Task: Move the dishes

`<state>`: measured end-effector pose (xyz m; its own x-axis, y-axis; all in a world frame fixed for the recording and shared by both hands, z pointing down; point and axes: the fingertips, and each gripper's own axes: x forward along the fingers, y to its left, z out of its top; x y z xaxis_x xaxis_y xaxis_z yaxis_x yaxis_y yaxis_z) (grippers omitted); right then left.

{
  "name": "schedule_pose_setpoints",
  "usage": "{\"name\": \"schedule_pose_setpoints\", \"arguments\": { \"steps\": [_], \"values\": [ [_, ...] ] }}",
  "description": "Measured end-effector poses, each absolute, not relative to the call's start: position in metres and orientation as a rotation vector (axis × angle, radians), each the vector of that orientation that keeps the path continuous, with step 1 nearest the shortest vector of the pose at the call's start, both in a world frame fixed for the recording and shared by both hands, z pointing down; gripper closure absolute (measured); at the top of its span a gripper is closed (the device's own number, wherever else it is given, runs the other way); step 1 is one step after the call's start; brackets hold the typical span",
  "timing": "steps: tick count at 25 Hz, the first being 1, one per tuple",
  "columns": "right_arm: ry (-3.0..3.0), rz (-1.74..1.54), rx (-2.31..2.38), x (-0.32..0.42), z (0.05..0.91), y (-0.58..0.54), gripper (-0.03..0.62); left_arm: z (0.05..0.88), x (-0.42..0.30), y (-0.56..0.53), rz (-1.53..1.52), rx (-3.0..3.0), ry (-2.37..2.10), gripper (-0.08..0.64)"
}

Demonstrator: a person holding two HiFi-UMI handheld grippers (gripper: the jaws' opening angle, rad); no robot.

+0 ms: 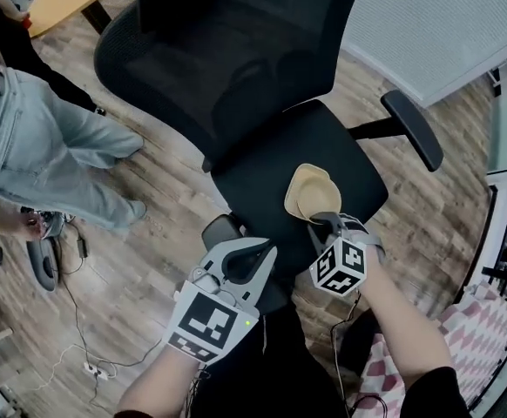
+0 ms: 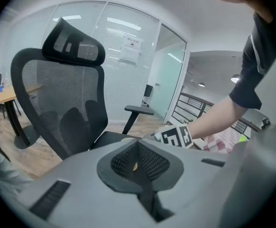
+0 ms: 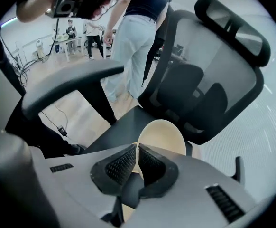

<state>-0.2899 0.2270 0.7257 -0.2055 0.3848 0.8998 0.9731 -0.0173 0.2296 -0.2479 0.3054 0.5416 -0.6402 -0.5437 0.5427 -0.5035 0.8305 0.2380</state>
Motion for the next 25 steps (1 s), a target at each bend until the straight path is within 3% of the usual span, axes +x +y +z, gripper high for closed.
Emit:
{"name": "schedule_pose_setpoints", "arguments": {
  "steps": [10, 25],
  "values": [
    [-1.793, -1.128, -1.341, -0.194, 0.55, 0.19, 0.561, 0.472, -0.165, 0.255, -0.049, 0.922, -2.353, 0.555],
    [-2.005, -0.939, -0.793, -0.041, 0.458, 0.024, 0.561, 0.429, -0.085, 0.086, 0.188, 1.566, -2.107, 0.555]
  ]
}}
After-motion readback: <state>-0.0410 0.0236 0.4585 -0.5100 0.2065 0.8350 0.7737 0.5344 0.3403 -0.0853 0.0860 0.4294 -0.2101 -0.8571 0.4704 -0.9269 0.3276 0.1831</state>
